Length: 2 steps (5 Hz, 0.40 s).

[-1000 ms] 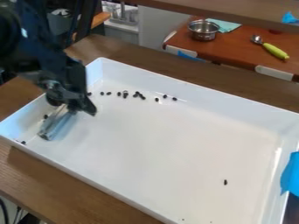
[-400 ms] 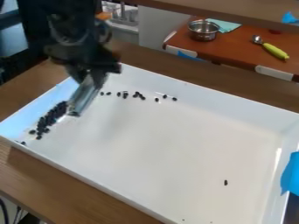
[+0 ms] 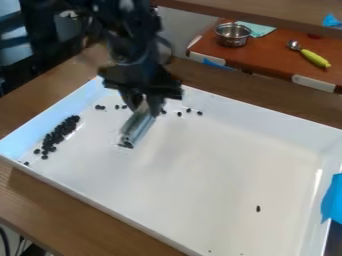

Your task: Sweep into pile

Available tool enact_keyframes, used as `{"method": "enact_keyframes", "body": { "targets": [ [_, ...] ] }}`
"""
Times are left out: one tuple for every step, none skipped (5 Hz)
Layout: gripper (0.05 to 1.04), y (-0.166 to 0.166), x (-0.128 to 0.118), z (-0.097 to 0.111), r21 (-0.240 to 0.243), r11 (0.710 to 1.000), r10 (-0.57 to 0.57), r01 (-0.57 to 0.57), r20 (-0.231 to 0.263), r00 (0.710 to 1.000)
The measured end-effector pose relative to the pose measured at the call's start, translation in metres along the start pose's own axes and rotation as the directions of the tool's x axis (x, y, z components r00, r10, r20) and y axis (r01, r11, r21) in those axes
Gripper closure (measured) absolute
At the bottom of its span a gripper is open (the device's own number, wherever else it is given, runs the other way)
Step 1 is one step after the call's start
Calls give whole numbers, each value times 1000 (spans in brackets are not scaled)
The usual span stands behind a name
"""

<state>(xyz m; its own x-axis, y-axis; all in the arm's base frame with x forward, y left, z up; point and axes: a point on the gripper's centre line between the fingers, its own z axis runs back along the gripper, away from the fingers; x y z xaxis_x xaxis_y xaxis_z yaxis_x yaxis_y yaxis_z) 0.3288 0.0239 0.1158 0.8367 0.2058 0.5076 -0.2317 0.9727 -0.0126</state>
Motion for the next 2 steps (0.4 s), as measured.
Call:
{"method": "enact_keyframes", "body": {
  "targets": [
    [736,-15,4,-9,0,1000,-16,16,23,1000],
    [736,-31,3,-24,-12,998,-55,56,35,998]
  ]
}}
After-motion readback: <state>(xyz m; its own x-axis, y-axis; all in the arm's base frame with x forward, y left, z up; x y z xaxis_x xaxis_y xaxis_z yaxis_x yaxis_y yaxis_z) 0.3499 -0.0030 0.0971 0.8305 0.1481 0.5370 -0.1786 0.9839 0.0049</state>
